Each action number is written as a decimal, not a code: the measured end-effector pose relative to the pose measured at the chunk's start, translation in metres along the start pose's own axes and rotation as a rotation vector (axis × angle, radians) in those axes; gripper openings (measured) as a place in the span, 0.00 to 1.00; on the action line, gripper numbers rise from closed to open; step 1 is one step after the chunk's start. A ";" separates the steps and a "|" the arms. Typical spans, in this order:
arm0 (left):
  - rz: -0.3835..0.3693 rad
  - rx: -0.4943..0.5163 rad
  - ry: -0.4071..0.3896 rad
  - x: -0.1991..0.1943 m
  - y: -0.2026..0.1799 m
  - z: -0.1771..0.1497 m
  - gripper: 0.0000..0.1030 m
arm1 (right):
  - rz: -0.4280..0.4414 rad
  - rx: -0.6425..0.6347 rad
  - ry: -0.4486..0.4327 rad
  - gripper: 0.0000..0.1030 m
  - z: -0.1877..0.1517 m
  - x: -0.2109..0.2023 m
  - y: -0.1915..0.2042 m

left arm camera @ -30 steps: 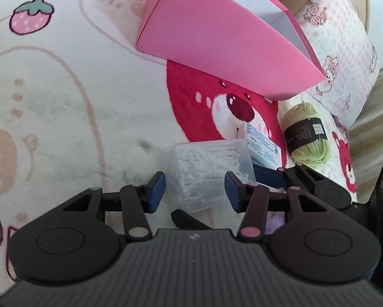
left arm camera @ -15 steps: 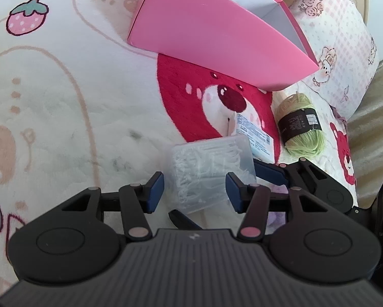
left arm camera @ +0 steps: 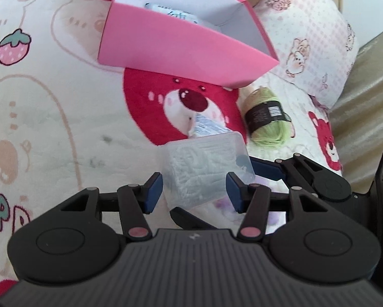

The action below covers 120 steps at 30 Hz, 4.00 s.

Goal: Organize objects
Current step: 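Lift the floss-pick box with the left gripper and carry it toward the pink box, then lower the floss-pick box into the pink box with the left gripper, then open the left gripper to release the floss-pick box beside the wipes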

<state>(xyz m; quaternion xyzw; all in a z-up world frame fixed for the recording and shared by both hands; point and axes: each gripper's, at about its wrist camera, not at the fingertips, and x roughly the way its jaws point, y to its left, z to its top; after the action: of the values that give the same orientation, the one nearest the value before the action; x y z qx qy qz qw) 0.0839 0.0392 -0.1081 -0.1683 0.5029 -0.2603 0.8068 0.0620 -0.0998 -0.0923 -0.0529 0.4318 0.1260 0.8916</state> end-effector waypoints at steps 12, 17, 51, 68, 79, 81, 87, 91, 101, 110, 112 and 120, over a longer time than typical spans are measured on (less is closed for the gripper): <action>0.019 0.055 0.012 -0.034 -0.030 0.006 0.52 | 0.034 -0.070 -0.057 0.92 0.007 -0.039 0.001; 0.034 0.076 -0.007 -0.043 -0.046 0.016 0.53 | 0.034 -0.039 -0.086 0.92 0.019 -0.053 -0.006; -0.029 0.046 -0.086 -0.058 -0.079 0.077 0.56 | 0.034 0.024 -0.116 0.92 0.085 -0.080 -0.051; 0.048 0.003 -0.074 -0.033 -0.082 0.162 0.55 | 0.138 0.018 -0.199 0.92 0.149 -0.044 -0.107; 0.052 -0.095 -0.058 0.022 -0.050 0.191 0.53 | 0.126 0.016 -0.133 0.88 0.173 0.011 -0.131; 0.064 -0.108 -0.054 0.033 -0.046 0.195 0.53 | 0.126 0.045 -0.111 0.88 0.174 0.025 -0.136; 0.087 -0.132 -0.031 0.061 -0.034 0.206 0.53 | 0.106 0.101 -0.052 0.85 0.176 0.063 -0.148; 0.108 -0.146 -0.015 0.078 -0.028 0.214 0.53 | 0.114 0.150 -0.002 0.83 0.177 0.086 -0.158; 0.125 -0.230 0.039 0.113 -0.003 0.219 0.53 | 0.110 0.230 0.108 0.80 0.175 0.126 -0.165; 0.146 -0.282 0.078 0.133 0.013 0.219 0.53 | 0.084 0.271 0.180 0.77 0.172 0.146 -0.167; 0.145 -0.291 0.085 0.134 0.016 0.217 0.53 | 0.076 0.261 0.189 0.76 0.172 0.147 -0.165; 0.159 -0.295 0.059 0.136 0.017 0.221 0.53 | 0.062 0.309 0.200 0.74 0.177 0.153 -0.166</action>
<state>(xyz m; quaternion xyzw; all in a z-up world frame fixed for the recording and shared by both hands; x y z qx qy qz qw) 0.3355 -0.0249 -0.1185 -0.2369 0.5708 -0.1239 0.7764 0.3314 -0.1966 -0.1046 0.0857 0.5339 0.0795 0.8374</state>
